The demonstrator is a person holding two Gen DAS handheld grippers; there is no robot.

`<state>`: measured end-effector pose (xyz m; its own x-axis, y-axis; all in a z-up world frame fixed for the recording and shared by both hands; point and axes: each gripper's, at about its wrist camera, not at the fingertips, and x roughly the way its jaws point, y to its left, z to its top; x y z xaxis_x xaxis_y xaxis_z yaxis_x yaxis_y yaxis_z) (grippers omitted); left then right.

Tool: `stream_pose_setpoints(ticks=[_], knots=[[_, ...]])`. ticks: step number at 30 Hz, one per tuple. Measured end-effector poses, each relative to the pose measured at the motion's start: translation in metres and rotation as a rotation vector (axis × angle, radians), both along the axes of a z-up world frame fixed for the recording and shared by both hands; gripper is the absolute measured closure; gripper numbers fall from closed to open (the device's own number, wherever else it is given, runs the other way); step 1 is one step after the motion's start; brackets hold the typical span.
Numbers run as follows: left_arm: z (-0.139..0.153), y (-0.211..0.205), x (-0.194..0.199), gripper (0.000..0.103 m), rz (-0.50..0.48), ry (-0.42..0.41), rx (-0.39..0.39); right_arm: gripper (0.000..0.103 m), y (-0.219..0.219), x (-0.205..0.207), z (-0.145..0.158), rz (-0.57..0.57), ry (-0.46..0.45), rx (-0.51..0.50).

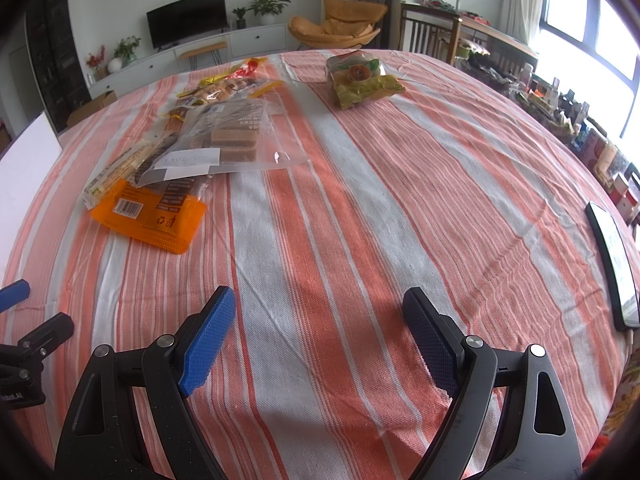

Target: Organize snacks

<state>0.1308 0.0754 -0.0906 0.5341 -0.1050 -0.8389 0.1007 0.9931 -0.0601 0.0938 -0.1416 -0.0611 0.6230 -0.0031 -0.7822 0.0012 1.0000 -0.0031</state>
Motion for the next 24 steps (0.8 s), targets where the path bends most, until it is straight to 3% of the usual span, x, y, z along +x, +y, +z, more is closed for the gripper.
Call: stream_pose_setpoints(ticks=[4,8,12,14,17,19,20,24], knots=[[0.031,-0.001,0.032,0.002,-0.003,-0.052,0.002,0.016,0.000,0.000,0.000,0.000,0.000,0.000],[0.044,-0.007,0.088,0.006,-0.039,-0.030,0.008,0.016,0.000,0.000,0.000,0.000,0.000,0.001],[0.023,-0.014,0.136,0.025,-0.065,0.056,0.024,0.016,0.000,0.001,0.000,0.000,0.000,0.001],[0.009,-0.018,0.146,0.029,-0.090,0.089,-0.003,0.016,0.000,0.000,0.000,0.000,0.000,0.001],[0.006,-0.021,0.147,0.036,-0.110,0.059,-0.023,0.016,0.000,0.000,0.000,0.000,0.000,0.001],[0.005,-0.018,0.146,0.068,-0.128,0.055,-0.102,0.016,0.000,0.001,0.000,0.000,0.000,0.001],[0.005,-0.017,0.144,0.073,-0.113,0.055,-0.102,0.016,0.000,0.001,0.000,0.001,0.000,0.001],[0.007,-0.004,0.127,0.075,0.007,0.049,-0.069,0.016,0.000,0.001,0.000,0.001,0.000,0.002]])
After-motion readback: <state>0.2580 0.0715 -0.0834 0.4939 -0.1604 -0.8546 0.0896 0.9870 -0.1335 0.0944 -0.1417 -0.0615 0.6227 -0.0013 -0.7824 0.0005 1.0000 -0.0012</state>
